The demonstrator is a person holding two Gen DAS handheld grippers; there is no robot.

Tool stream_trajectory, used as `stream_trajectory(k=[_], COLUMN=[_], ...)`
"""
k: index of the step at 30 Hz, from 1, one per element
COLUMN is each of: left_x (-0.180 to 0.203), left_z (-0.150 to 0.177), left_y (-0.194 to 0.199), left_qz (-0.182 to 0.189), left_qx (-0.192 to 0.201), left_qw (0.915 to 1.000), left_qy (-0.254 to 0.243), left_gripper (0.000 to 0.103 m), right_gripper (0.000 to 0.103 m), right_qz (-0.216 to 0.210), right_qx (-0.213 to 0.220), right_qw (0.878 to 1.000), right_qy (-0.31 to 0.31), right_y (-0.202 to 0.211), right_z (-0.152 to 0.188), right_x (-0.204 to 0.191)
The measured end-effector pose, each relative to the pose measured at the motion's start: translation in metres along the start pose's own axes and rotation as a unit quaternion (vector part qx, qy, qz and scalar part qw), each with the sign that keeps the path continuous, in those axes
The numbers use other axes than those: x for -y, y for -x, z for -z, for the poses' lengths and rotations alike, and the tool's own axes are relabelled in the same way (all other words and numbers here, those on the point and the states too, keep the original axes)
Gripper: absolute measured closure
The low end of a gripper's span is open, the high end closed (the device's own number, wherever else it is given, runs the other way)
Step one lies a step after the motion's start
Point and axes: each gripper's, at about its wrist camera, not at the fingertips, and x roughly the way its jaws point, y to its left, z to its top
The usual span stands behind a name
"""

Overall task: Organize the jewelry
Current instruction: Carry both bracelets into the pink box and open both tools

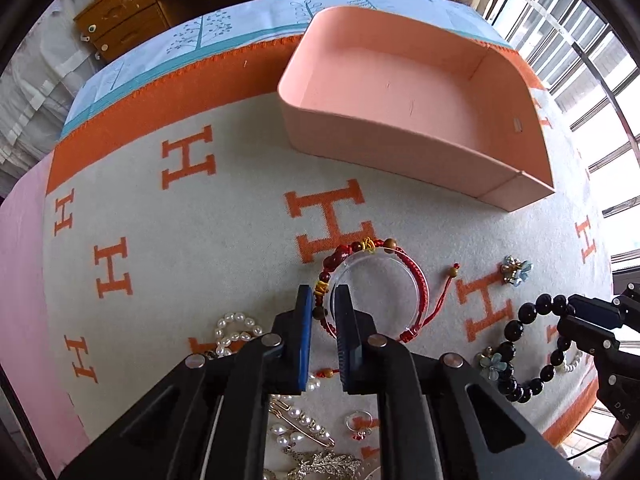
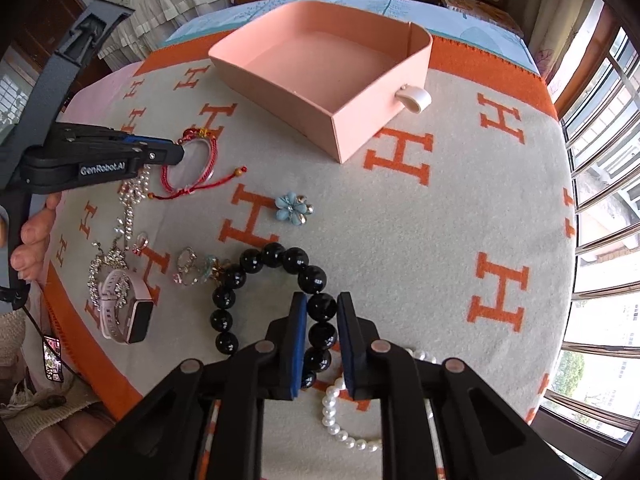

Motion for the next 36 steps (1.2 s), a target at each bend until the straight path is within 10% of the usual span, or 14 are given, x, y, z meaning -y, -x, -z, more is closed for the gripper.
stream_trajectory(k=[19,36], left_x=[0.040,0.017], left_z=[-0.073,-0.086], left_y=[0.120,-0.023], left_qz=[-0.025,-0.070], left_qx=[0.183,0.062], left_qw=[0.9814,0.9955], left_qy=[-0.051,-0.009], left_gripper=[0.094,0.094], right_gripper=[0.088,0.088], right_qz=[-0.032,0.018], right_qx=[0.173,0.110], right_qw=[0.984,0.988], right_qy=[-0.042,-0.103], right_y=[0.091,-0.002], right_z=[-0.096,-0.135], right_x=[-0.013,0.030])
